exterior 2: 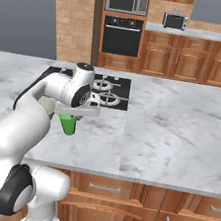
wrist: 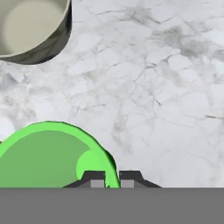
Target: Pick the cup and bowl from the counter and place them on the counter next to the sink.
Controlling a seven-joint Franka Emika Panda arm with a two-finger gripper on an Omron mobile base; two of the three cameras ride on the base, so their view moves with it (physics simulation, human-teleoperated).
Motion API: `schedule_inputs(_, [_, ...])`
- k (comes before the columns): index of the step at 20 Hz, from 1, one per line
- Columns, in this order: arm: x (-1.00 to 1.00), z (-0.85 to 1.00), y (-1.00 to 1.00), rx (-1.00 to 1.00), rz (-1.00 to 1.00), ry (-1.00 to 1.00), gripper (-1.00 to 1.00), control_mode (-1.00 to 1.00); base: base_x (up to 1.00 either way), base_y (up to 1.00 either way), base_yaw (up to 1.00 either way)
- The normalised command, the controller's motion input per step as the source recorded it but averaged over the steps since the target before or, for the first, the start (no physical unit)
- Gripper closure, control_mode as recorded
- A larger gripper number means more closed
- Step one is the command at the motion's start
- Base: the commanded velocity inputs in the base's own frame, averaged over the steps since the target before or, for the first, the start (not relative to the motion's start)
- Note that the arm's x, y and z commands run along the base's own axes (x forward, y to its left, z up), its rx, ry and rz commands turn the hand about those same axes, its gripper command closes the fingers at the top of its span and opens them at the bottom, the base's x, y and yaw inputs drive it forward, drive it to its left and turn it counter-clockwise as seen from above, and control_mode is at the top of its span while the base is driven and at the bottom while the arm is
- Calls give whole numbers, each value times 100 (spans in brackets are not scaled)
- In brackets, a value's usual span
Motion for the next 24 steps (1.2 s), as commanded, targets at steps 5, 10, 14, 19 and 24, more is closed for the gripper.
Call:
schedule_inputs(5, [0, 0, 0, 0, 0, 0, 100, 100, 0, 0, 0])
schedule_inputs(10, [0, 0, 0, 0, 0, 0, 100, 100, -38, -6, -1])
schedule_inputs(14, [0, 0, 0, 0, 0, 0, 100, 100, -92, -29, -6])
schedule_inputs(19, [0, 0, 0, 0, 0, 0, 100, 100, -28, -61, -25])
schedule_inputs(24, [0, 0, 0, 0, 0, 0, 100, 100, 0, -68, -47])
